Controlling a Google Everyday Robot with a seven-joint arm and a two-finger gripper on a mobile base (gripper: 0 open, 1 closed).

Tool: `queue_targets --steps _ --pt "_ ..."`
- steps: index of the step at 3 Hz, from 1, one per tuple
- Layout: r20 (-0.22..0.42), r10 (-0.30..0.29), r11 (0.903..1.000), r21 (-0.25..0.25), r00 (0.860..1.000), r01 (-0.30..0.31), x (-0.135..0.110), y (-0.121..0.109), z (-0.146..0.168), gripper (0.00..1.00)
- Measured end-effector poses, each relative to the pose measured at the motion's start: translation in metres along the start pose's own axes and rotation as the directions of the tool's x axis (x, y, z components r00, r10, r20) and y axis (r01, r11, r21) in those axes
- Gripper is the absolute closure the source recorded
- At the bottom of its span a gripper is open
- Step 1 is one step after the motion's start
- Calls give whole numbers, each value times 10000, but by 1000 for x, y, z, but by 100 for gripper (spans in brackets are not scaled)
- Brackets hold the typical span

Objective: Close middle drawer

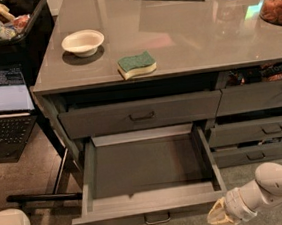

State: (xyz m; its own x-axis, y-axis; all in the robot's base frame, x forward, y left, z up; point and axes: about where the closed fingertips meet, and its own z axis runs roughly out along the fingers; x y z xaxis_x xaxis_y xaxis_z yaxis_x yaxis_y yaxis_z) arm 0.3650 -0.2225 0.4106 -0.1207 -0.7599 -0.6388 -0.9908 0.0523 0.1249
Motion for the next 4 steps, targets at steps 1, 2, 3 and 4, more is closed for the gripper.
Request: queue_targets --steps 1,2,3,4 --pt "147 -372 9993 93 9992 371 -19 -25 10 13" --pt "148 -372 9993 93 9992 371 -19 -23 9 0" --pt "270 -547 9983 222 9981 541 -29 -43 12 0" --pt "272 -547 9983 222 9981 541 -28 -42 12 0"
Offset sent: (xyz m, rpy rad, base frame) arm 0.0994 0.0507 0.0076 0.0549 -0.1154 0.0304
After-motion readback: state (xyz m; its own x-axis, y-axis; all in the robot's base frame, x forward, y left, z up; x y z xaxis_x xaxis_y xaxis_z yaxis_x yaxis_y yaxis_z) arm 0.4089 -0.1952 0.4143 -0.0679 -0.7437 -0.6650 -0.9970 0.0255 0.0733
